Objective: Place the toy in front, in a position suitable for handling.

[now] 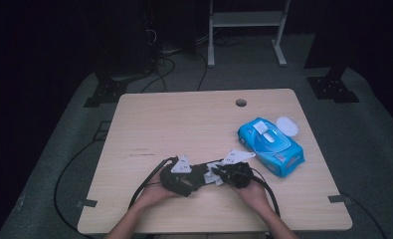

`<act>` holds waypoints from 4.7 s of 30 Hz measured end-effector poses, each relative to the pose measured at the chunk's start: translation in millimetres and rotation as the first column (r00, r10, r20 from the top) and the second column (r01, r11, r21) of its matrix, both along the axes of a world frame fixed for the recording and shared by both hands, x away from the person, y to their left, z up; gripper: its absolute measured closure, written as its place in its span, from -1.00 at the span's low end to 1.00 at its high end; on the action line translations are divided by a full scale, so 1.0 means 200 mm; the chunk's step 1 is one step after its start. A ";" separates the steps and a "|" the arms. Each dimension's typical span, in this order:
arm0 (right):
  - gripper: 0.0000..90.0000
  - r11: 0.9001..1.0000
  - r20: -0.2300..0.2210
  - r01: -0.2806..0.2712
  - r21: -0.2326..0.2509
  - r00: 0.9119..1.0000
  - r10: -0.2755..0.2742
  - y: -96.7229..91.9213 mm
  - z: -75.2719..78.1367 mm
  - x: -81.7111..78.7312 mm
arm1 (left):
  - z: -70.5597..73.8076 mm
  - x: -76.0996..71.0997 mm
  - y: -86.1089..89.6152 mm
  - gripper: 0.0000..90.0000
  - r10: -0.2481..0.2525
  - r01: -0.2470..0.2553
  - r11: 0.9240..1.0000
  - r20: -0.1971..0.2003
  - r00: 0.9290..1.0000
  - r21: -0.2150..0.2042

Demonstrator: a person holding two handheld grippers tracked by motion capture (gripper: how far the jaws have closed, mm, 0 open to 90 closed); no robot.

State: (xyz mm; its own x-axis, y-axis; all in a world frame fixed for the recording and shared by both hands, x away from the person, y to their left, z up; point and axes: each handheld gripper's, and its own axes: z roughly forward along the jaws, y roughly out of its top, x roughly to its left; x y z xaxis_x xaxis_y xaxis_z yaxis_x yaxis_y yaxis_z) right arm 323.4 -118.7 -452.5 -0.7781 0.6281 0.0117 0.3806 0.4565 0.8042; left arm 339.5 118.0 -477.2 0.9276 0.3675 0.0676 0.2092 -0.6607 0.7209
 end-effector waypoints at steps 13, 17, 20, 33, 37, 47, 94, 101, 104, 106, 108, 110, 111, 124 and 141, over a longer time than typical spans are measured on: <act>0.85 0.999 -0.021 -0.025 0.031 0.999 0.026 0.03 0.00 0.02 | 0.01 -0.01 -0.01 -0.42 -0.011 0.011 1.000 0.001 1.000 -0.017; 0.84 0.986 -0.018 -0.163 0.034 0.986 0.164 0.19 -0.01 -0.04 | 0.00 -0.03 -0.02 -0.42 -0.027 0.027 1.000 0.007 1.000 -0.004; 0.85 0.990 0.013 -0.143 -0.014 0.990 0.143 0.21 0.01 -0.03 | 0.01 -0.03 -0.02 -0.42 -0.023 0.023 1.000 0.010 1.000 -0.007; 0.85 0.988 0.003 -0.156 0.003 0.988 0.156 0.23 0.00 -0.05 | 0.01 -0.04 -0.01 -0.42 -0.012 0.012 1.000 0.029 1.000 0.005; 0.85 0.999 0.032 -0.030 -0.015 0.999 0.030 0.06 0.01 0.02 | 0.01 -0.03 0.01 -0.42 -0.006 0.006 1.000 0.020 1.000 -0.001; 0.85 0.999 0.053 0.027 -0.031 0.998 -0.025 0.00 0.00 0.00 | 0.01 -0.02 0.01 -0.42 0.003 -0.003 1.000 0.015 1.000 0.007; 0.85 1.000 -0.030 0.019 0.015 0.999 -0.019 -0.09 0.00 0.00 | 0.01 0.00 0.07 -0.42 0.041 -0.041 0.999 0.008 0.999 0.016; 0.85 0.994 0.031 0.105 -0.010 0.994 -0.104 -0.11 0.00 0.02 | 0.00 -0.02 0.03 -0.42 0.011 -0.011 1.000 0.014 1.000 0.009; 0.85 0.996 0.049 0.085 -0.005 0.995 -0.085 -0.06 0.00 0.02 | 0.01 -0.04 0.00 -0.42 -0.008 0.008 1.000 0.021 1.000 0.016; 0.85 0.996 0.043 0.089 -0.007 0.995 -0.089 -0.05 0.00 0.03 | 0.01 -0.04 0.01 -0.42 -0.005 0.005 1.000 0.019 1.000 0.013; 0.85 0.993 0.041 0.120 -0.004 0.992 -0.120 -0.08 0.00 0.05 | 0.00 -0.03 0.01 -0.42 0.002 -0.002 1.000 0.007 1.000 0.009; 0.85 0.988 0.028 0.154 0.002 0.988 -0.154 -0.12 0.00 0.07 | 0.00 -0.03 0.02 -0.42 -0.001 0.001 1.000 0.009 1.000 0.006; 0.85 0.987 0.007 0.160 0.020 0.987 -0.160 -0.14 0.00 0.08 | 0.00 -0.03 0.01 -0.42 0.001 -0.001 1.000 0.008 1.000 0.002; 0.85 0.978 -0.059 0.189 0.088 0.981 -0.184 -0.15 0.00 0.11 | 0.00 -0.03 0.01 -0.42 0.006 -0.006 1.000 0.012 1.000 -0.006; 0.85 0.994 0.029 0.111 0.018 0.993 -0.111 -0.02 0.01 0.08 | 0.00 -0.04 0.00 -0.42 -0.009 0.009 1.000 0.026 1.000 0.006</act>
State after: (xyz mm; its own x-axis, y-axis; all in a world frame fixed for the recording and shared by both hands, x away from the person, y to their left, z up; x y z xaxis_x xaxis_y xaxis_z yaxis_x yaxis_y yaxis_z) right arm 338.9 -122.7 -450.3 -0.7038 0.7104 0.0000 0.4035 0.3997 0.8231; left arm 331.4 117.4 -477.0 0.9287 0.3588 0.0937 0.1848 -0.6669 0.7219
